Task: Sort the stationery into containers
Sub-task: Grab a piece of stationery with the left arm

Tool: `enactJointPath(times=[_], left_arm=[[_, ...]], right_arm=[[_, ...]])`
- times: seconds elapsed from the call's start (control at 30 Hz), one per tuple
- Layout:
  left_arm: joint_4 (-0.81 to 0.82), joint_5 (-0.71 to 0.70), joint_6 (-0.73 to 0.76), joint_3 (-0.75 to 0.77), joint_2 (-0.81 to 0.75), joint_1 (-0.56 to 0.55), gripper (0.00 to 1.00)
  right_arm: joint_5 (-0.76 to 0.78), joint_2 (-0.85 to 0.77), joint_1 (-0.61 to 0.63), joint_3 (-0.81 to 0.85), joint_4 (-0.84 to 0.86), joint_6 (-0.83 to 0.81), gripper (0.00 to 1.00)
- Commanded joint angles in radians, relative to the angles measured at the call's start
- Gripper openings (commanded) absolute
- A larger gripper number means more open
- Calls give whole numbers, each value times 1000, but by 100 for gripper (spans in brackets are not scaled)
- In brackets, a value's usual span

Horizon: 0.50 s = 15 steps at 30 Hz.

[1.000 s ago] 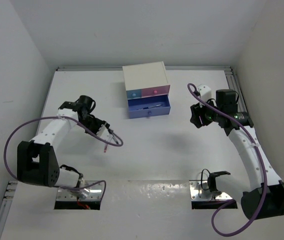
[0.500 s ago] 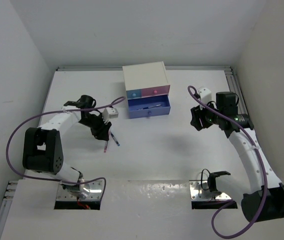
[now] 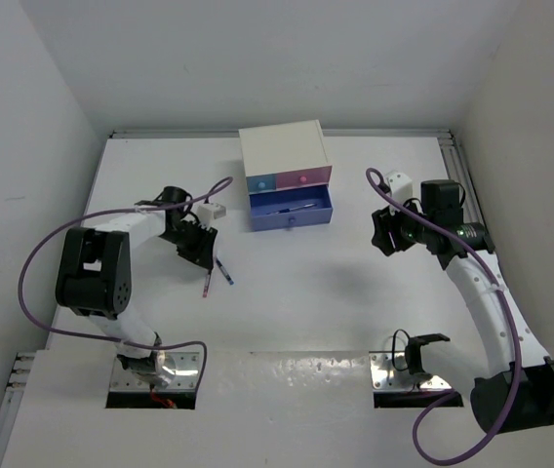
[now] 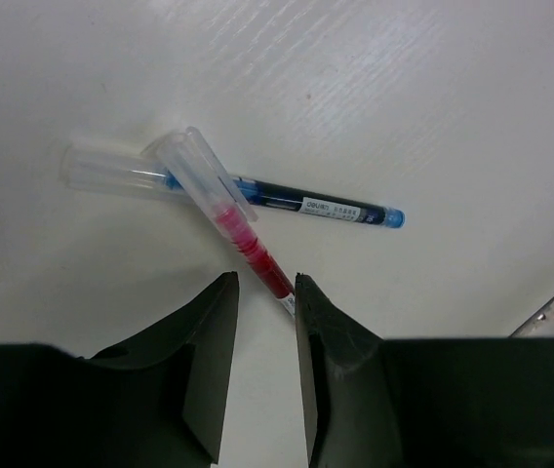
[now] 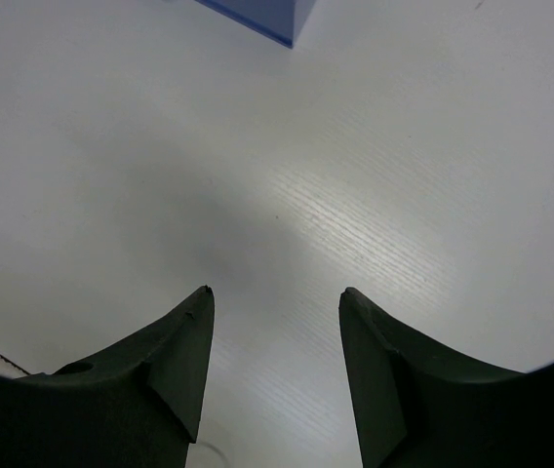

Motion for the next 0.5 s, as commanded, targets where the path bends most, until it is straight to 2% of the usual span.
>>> enactJointPath(times=[0.0, 0.23, 0.3, 0.47], left_arm=[[55, -31, -88, -10, -2, -16, 36], [80, -57, -140, -13, 28, -29, 47], [91, -65, -154, -13, 36, -33, 47], [114, -93, -168, -15, 47, -47, 40]], right_arm=[[1, -19, 2, -7, 13, 11, 54], [2, -16, 2, -6, 15, 13, 54], [1, -17, 2, -4, 12, 11, 54], [8, -20, 2, 1, 7, 5, 54]])
